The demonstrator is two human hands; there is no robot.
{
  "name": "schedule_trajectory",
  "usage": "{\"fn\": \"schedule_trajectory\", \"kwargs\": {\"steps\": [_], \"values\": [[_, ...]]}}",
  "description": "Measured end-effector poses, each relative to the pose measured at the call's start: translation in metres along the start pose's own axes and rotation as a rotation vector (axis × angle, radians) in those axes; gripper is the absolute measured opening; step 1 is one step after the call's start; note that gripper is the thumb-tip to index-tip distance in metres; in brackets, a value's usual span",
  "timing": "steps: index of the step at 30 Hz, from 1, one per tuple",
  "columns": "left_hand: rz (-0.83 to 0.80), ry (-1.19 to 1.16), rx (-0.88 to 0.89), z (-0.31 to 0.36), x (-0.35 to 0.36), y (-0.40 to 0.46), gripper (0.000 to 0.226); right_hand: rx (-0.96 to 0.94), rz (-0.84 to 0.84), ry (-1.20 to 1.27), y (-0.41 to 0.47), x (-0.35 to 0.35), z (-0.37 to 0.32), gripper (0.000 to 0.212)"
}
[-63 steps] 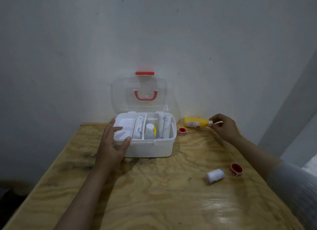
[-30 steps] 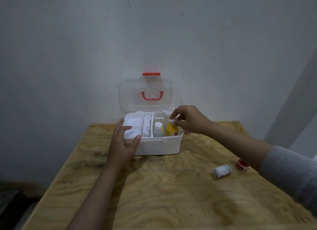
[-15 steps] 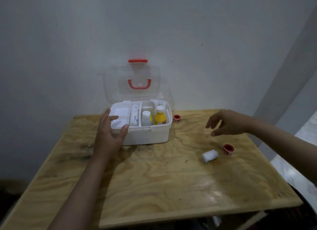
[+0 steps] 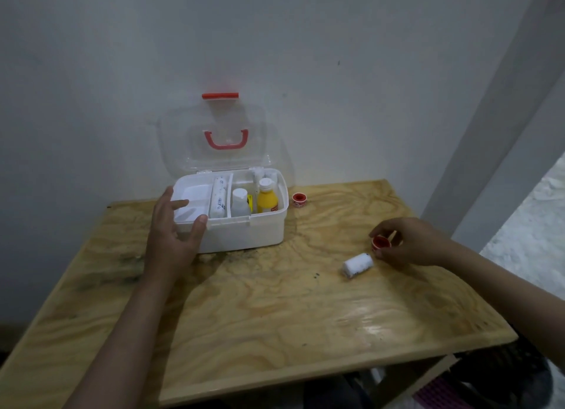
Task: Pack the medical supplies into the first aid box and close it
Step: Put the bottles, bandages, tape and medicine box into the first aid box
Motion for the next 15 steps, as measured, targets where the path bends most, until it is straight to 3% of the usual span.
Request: {"fn": "schedule_trajectory", "kwargs": {"steps": [10, 15], "values": [[0.004, -0.019, -0.022, 0.001, -0.002, 0.001, 0.067, -0.027, 0.021, 0.164, 0.058, 0.017, -0.062, 0.04], [-0.012, -0.002, -0.006, 0.004, -0.003, 0.001, 0.051, -0.032, 0.006, 0.215, 0.073, 0.022, -0.09, 0.047]]}}
Point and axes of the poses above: each hand's wrist, its own y-axis towards the middle knuckle, its own x-axis out of the palm, z = x × y, the point moved 7 cm from there along y, towards the middle knuckle, and after that the axes turned 14 degrees about x, right-handed, at the moved point
